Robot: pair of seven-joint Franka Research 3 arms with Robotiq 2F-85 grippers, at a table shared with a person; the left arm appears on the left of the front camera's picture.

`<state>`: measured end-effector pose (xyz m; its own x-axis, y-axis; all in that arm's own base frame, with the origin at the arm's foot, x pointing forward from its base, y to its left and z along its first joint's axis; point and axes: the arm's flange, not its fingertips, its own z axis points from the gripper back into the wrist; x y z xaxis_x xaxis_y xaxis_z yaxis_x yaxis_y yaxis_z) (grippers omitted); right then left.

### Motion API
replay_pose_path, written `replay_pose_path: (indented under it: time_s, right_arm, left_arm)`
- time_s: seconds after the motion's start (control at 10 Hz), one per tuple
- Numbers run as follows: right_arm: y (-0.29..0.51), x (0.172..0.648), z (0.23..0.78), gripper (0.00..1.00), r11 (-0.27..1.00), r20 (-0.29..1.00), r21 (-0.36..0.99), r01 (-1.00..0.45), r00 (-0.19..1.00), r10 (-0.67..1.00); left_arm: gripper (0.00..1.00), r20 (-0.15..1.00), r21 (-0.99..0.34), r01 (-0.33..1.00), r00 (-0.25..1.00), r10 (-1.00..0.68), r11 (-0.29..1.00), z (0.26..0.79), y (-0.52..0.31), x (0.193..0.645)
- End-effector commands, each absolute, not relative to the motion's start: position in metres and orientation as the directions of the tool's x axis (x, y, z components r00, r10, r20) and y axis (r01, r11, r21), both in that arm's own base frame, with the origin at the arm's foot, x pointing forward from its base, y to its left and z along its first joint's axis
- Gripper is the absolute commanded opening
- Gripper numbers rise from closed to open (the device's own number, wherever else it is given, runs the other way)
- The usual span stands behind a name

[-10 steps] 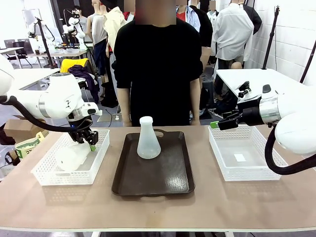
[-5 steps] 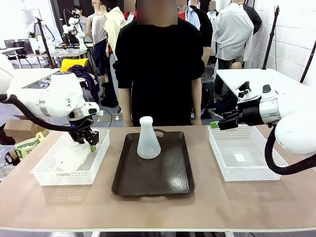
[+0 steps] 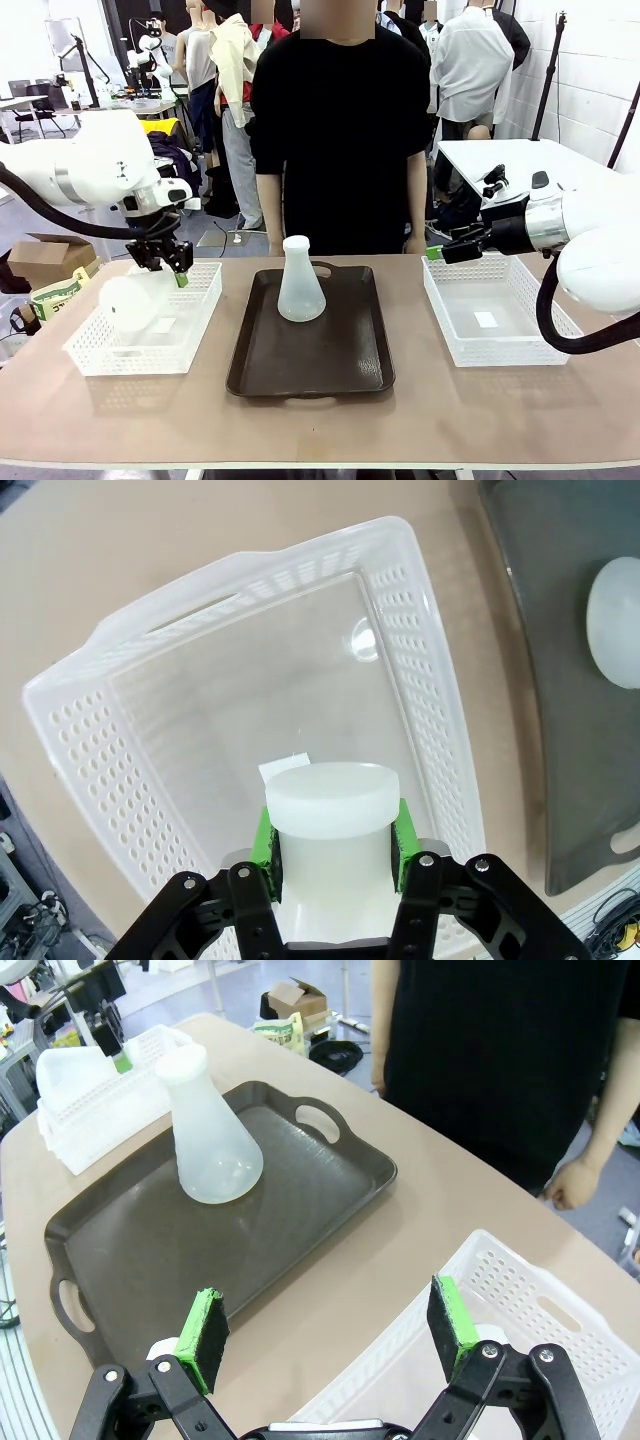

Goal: Prepare the laboratory tools.
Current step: Place the picked Big flask upright in the Handle tray as directed by the person.

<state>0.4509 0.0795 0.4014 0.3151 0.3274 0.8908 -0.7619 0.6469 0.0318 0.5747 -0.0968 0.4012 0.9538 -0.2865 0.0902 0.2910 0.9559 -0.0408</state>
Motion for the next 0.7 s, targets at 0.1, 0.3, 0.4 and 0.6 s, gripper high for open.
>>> replay_pose_path:
  time_s: [0.1,0.3,0.4,0.6]
  right_arm:
    - [0.079,0.449,0.405,1.00,0.650,0.892,0.038,-0.759,0.319,0.320]
    - [0.079,0.449,0.405,1.00,0.650,0.892,0.038,-0.759,0.319,0.320]
    - [0.079,0.449,0.405,1.00,0.650,0.892,0.038,-0.759,0.319,0.320]
    - [0.079,0.449,0.405,1.00,0.650,0.892,0.038,-0.759,0.319,0.320]
  left_arm:
    - [0.00,0.143,-0.001,0.298,0.945,-0.295,0.955,0.433,-0.102,0.540]
    - [0.00,0.173,0.012,0.312,0.935,-0.309,0.950,0.445,-0.104,0.528]
    - [0.00,0.187,0.009,0.331,0.926,-0.327,0.944,0.450,-0.105,0.519]
    - [0.00,0.232,0.011,0.363,0.905,-0.356,0.932,0.462,-0.111,0.505]
